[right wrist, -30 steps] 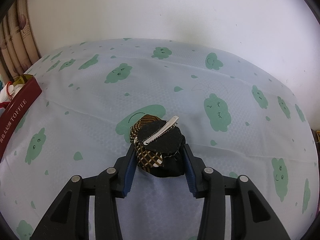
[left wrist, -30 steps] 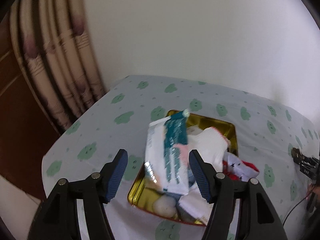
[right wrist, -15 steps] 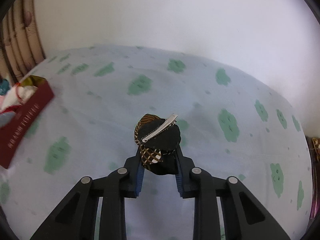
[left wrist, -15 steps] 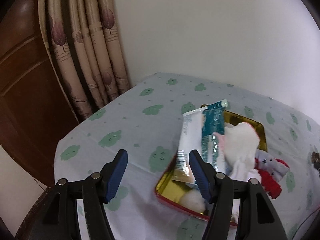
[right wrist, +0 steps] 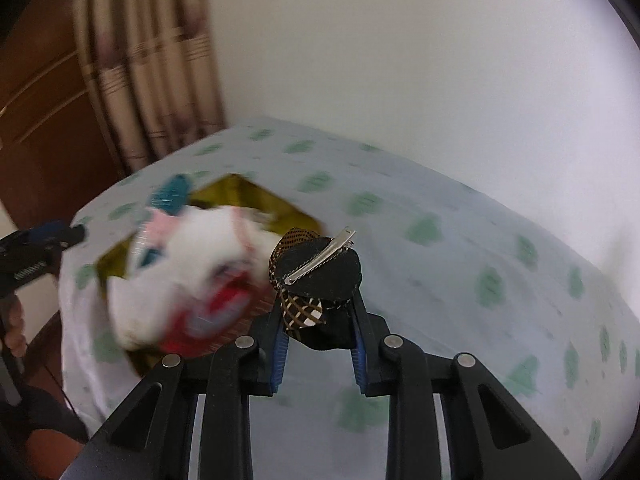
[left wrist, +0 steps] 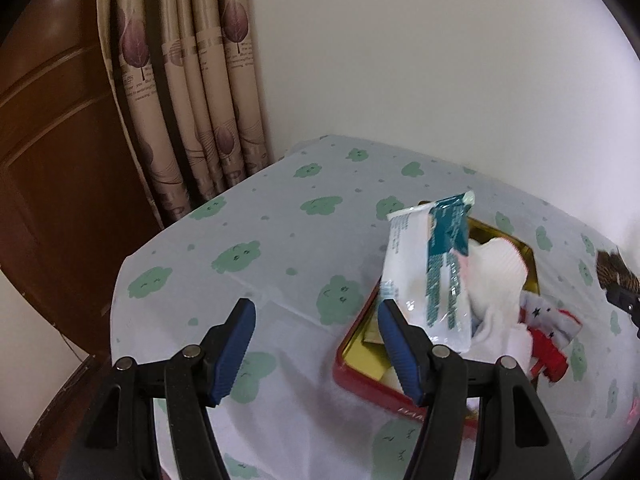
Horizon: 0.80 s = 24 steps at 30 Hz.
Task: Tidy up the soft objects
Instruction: 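Carry the black woven pouch into the gold tin and open the right tool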
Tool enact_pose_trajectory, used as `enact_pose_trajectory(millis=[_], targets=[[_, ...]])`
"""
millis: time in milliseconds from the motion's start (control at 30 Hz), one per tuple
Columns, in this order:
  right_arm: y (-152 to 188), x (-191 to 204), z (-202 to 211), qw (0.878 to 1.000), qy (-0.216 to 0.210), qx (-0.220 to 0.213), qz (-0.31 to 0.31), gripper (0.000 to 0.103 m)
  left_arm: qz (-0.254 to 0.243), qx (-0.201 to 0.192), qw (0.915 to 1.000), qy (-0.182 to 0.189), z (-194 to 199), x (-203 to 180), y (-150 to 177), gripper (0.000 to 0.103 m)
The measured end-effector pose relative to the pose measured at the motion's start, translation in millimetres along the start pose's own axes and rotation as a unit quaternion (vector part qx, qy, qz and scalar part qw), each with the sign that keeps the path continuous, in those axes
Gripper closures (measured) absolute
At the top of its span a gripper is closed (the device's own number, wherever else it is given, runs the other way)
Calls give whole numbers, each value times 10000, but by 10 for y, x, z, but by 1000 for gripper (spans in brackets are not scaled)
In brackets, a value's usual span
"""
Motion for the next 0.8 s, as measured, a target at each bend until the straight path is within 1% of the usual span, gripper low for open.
enact_pose_trajectory(millis=[67,200,300,400,567,633,700,733,800], targets=[[-135,225,-58,9997,-224,-51,82,78,14,41,10000,17,1,18,19,38],[-326,571,-214,9984,-514,-35,248,77,24,43,10000,73,27,17,8,38],[-423,788,-371,9975,-610,16,352,76,81,38,9999,144,50,24,-7,38],[-456,891,-513,9972,-676,83,316,75,138,45,9998,163,59,44,-17,38],[-445,923,-668,9971,-670,180,301,73,249,55,9995,199,51,81,-42,38],[-433,908,-701,9974,-620,208,304,69,256,65,9994,204,46,82,-43,38],[-415,910,-725,9974,-598,247,302,58,268,84,9994,199,34,83,-39,38],[-404,913,-725,9974,-593,258,317,56,265,108,9994,215,25,79,-32,38],[-390,914,-733,9974,-552,294,350,44,269,134,9992,254,26,65,-21,38]])
Point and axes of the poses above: each gripper's, at about its wrist camera, not at the fingertips, and z roughly against the way its jaws point, x to its left, y to its underside, the point moved 9 cm from there along -z, roughly the way its jaws point, and after that the axes turned 13 degrees about z, right-handed, at the moved point
